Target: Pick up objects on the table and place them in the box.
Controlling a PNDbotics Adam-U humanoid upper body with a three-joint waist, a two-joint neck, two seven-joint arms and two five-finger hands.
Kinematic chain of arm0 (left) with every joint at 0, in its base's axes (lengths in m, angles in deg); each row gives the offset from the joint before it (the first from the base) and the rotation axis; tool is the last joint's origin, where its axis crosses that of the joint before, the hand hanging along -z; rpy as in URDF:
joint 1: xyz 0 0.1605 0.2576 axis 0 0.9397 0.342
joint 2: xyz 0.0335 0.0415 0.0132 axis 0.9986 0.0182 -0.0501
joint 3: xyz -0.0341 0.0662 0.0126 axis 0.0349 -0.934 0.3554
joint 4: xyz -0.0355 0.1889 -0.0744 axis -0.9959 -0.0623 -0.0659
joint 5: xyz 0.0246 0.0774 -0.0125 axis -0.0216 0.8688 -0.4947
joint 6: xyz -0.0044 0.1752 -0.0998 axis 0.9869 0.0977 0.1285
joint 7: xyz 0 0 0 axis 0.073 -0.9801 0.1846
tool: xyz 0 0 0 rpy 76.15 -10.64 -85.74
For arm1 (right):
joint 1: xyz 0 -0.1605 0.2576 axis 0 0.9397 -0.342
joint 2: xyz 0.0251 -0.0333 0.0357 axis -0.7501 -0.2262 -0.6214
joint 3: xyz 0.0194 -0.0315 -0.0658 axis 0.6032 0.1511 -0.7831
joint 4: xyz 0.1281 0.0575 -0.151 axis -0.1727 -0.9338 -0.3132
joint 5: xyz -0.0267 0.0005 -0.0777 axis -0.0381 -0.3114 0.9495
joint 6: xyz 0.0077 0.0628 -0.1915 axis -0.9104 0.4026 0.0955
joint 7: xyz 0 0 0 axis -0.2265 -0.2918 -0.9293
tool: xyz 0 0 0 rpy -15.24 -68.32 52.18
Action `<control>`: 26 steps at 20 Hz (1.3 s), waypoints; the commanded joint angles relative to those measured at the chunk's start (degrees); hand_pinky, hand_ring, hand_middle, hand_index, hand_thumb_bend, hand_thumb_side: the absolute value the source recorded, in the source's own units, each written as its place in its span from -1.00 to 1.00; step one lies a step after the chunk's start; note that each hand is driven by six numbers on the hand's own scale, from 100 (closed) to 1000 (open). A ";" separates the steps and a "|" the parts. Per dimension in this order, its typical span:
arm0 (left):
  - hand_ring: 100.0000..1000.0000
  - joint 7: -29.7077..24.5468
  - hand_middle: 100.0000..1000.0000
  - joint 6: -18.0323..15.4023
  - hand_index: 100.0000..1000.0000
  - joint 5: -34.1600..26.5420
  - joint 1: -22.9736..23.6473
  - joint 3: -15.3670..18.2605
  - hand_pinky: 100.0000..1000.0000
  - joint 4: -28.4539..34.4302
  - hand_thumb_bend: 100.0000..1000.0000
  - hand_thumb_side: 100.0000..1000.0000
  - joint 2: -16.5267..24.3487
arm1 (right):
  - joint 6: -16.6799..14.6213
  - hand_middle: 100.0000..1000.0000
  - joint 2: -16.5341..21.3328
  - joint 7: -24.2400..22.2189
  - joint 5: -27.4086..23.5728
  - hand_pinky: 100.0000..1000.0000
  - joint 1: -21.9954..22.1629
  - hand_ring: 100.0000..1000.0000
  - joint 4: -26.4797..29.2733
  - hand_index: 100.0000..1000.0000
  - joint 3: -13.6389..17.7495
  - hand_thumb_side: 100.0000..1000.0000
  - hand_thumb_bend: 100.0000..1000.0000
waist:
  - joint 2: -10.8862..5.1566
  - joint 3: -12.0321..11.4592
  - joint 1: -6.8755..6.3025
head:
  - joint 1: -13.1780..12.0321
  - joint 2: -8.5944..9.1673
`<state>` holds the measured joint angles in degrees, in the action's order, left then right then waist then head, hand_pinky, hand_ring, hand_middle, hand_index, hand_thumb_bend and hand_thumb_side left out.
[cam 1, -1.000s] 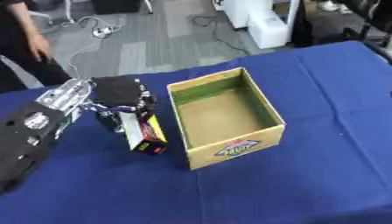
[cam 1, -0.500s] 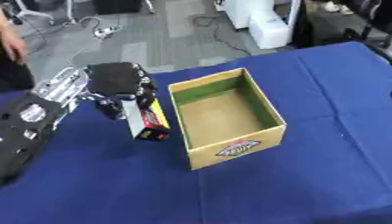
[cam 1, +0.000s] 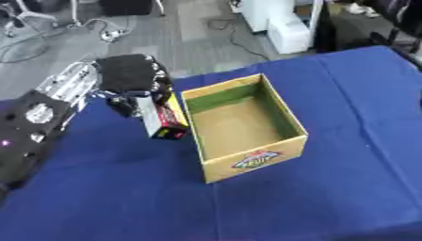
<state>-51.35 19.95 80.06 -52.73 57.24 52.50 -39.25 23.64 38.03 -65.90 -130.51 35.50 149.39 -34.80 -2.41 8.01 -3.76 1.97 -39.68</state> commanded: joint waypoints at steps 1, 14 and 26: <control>-0.26 1.34 -0.44 -0.59 -0.77 0.95 -1.96 1.01 -0.72 -0.07 0.14 -1.00 -1.15 | -1.50 -0.36 1.19 -1.46 0.03 -0.80 -0.51 -0.48 0.75 -0.18 0.63 1.00 -1.00 | -0.52 0.12 0.33 | 0.14 0.81; -0.27 4.03 -0.43 -1.11 -0.75 7.39 -3.97 0.48 -0.74 -7.00 0.13 -1.00 -9.83 | -1.05 -0.36 1.00 -1.88 -0.62 -0.80 -1.41 -0.48 0.75 -0.19 0.34 1.00 -1.00 | -0.37 0.97 0.46 | -0.34 1.33; 0.46 3.70 0.46 -1.11 0.18 15.22 -4.47 -0.51 0.18 -17.05 0.43 -0.32 -15.52 | -0.65 -0.36 1.02 -2.70 -0.96 -0.80 -1.99 -0.48 0.75 -0.19 0.30 1.00 -1.00 | -0.33 1.42 0.52 | -0.86 1.99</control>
<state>-48.21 20.17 94.54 -56.18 56.80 36.16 -54.88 24.54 38.01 -66.80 -131.35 34.42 149.39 -34.85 -2.35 9.40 -3.72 1.49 -38.51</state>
